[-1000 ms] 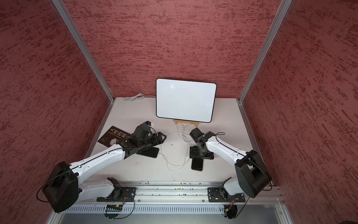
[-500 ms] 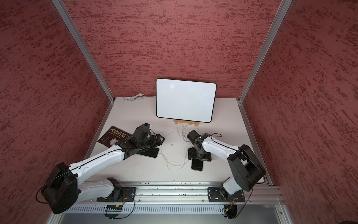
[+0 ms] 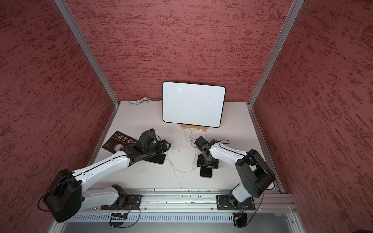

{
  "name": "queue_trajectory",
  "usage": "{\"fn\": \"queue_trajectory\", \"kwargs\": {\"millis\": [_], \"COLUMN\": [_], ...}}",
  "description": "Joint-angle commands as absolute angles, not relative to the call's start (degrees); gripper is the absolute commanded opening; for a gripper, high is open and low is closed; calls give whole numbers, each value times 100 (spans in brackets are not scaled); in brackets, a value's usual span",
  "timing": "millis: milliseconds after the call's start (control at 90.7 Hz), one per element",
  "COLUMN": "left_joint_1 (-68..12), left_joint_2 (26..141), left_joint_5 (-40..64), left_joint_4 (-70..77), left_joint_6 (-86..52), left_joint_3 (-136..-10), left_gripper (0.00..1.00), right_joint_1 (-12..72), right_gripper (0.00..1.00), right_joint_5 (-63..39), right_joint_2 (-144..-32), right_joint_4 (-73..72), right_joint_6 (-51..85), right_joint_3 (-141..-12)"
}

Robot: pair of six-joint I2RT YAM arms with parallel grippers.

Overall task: Unplug the charging cable from the phone
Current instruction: Adjust the phone at the center of the board.

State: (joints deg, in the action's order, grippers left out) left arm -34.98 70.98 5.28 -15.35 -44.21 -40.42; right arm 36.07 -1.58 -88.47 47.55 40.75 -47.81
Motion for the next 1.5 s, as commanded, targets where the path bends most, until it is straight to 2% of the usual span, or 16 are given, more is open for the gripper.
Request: {"fn": "queue_trajectory", "kwargs": {"millis": [0, 165, 364, 771, 1256, 1488], "left_joint_1": [-3454, -3437, -3437, -3429, -3408, -3376], "left_joint_2": [7153, 7184, 7324, 7383, 7316, 7210], "left_joint_5": [536, 545, 628, 622, 636, 583], "left_joint_4": [-1367, -1292, -1163, -1132, -1223, -1382], "left_joint_6": [-4438, -4449, -4473, -4507, -4500, -4504], "left_joint_3": [-3958, -3900, -3895, -3861, -3867, -3856], "left_gripper": [85, 84, 85, 84, 84, 85], "right_joint_1": [3664, 3672, 3737, 3911, 3908, 3902], "right_gripper": [68, 61, 60, 61, 74, 94], "right_joint_5": [0, -15, -107, -467, -176, 3], "right_joint_2": [-8641, -8062, -7697, -8204, -9224, -9146], "right_joint_4": [4813, 5025, 5111, 4822, 4637, 4817], "right_joint_6": [4190, 4279, 4341, 4069, 3850, 3858], "right_joint_3": [-4618, -4468, -4324, -4347, -4784, -4864]}}
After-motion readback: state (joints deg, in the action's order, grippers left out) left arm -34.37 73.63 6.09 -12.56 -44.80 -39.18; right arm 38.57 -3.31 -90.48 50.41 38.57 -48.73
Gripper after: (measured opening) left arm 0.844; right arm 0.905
